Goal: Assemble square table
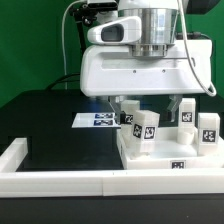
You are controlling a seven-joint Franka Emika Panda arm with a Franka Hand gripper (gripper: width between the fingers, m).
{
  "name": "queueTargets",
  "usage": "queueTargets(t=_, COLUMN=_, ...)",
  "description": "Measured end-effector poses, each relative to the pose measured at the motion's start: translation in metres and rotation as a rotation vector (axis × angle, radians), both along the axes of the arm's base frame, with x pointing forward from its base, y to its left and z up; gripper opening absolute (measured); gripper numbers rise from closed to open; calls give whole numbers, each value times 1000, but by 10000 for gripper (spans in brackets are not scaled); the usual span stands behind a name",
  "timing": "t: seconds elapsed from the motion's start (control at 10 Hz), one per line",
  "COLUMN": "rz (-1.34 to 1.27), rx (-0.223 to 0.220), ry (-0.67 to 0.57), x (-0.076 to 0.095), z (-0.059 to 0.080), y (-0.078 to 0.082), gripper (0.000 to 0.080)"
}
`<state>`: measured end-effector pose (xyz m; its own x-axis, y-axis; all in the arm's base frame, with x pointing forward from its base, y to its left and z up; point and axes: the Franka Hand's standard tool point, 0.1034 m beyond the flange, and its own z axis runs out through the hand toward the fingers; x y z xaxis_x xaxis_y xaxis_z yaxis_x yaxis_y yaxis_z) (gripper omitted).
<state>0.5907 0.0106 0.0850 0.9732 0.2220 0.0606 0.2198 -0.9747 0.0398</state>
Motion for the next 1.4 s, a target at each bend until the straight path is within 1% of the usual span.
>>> queueTargets(t=0.1, rz=-1, rx=0, ry=0, x=0, z=0, y=0, gripper=612)
queueTargets(t=0.3, rz=-2, rx=0, ry=0, x=0, z=0, y=0, gripper=339)
queueTargets(t=0.4, rz=-2, rx=0, ry=0, x=0, z=0, y=0, gripper=290)
queueTargets(t=0.8, rz=-76, rx=8, ry=-2, x=0, z=0, y=0, gripper=290)
queueTargets(t=1.1, rz=-452, rx=39, ry=-18, x=0, z=-1, y=-1, gripper=290)
queueTargets(t=1.4, rz=-803, rx=61, ry=-32, x=-2, z=-1, y=0, gripper=291)
